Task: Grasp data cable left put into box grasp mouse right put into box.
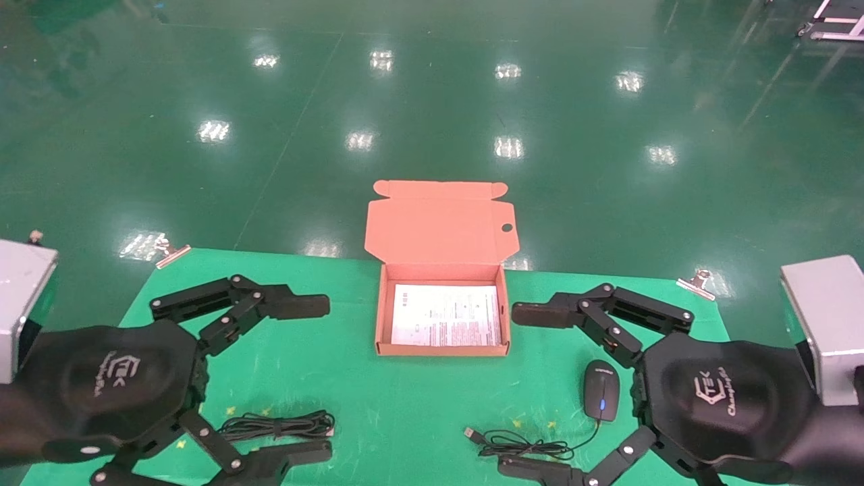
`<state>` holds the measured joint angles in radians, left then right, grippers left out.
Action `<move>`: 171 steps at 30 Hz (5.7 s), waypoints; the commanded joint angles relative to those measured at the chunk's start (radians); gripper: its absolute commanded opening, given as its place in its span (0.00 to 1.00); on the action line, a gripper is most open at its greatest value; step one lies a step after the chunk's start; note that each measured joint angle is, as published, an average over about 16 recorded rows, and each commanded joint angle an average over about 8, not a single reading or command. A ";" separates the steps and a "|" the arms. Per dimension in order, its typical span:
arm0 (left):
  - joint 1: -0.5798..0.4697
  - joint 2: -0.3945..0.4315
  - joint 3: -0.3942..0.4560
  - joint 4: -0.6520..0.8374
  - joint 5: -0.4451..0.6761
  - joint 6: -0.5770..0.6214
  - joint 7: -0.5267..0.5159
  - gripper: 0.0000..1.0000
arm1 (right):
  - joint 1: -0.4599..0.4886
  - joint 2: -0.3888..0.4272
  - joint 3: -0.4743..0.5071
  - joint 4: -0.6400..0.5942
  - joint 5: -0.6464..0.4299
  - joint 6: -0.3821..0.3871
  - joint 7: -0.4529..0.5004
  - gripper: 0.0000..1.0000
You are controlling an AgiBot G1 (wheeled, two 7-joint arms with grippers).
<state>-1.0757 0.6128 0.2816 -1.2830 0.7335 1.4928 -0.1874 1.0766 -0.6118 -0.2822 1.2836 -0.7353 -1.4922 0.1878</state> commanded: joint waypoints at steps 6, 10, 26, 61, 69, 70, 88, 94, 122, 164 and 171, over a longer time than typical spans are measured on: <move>0.000 0.000 0.000 0.000 0.000 0.000 0.000 1.00 | 0.000 0.000 0.000 0.000 0.000 0.000 0.000 1.00; 0.000 0.000 0.000 0.000 0.000 0.000 0.000 1.00 | 0.000 0.000 0.000 0.000 0.000 0.000 0.000 1.00; -0.064 0.012 0.037 0.002 0.073 0.013 -0.019 1.00 | 0.020 0.018 -0.013 0.012 -0.047 -0.013 -0.007 1.00; -0.385 0.268 0.557 -0.046 1.132 -0.050 -0.071 1.00 | 0.337 -0.098 -0.556 0.073 -1.097 0.108 -0.287 1.00; -0.349 0.333 0.592 0.093 1.235 -0.117 -0.135 1.00 | 0.235 -0.123 -0.565 0.066 -1.190 0.262 -0.200 1.00; -0.349 0.342 0.593 0.123 1.239 -0.125 -0.135 1.00 | 0.225 -0.128 -0.564 0.065 -1.195 0.275 -0.184 1.00; -0.418 0.518 0.585 0.693 1.229 -0.244 0.015 1.00 | 0.181 -0.270 -0.576 -0.101 -1.237 0.385 -0.093 1.00; -0.441 0.552 0.579 0.825 1.219 -0.279 0.078 1.00 | 0.182 -0.321 -0.584 -0.179 -1.239 0.421 -0.140 1.00; -0.485 0.604 0.581 1.005 1.229 -0.361 0.199 0.00 | 0.178 -0.399 -0.594 -0.302 -1.234 0.489 -0.238 0.00; -0.491 0.567 0.569 0.952 1.207 -0.329 0.234 0.00 | 0.186 -0.360 -0.571 -0.259 -1.207 0.477 -0.211 0.00; -0.525 0.481 0.536 0.779 1.168 -0.310 0.291 0.00 | 0.215 -0.231 -0.504 -0.106 -1.183 0.477 -0.110 0.00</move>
<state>-1.5980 1.0958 0.8154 -0.5181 1.9019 1.1758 0.0826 1.2991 -0.8498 -0.7840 1.1761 -1.9277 -1.0074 0.0821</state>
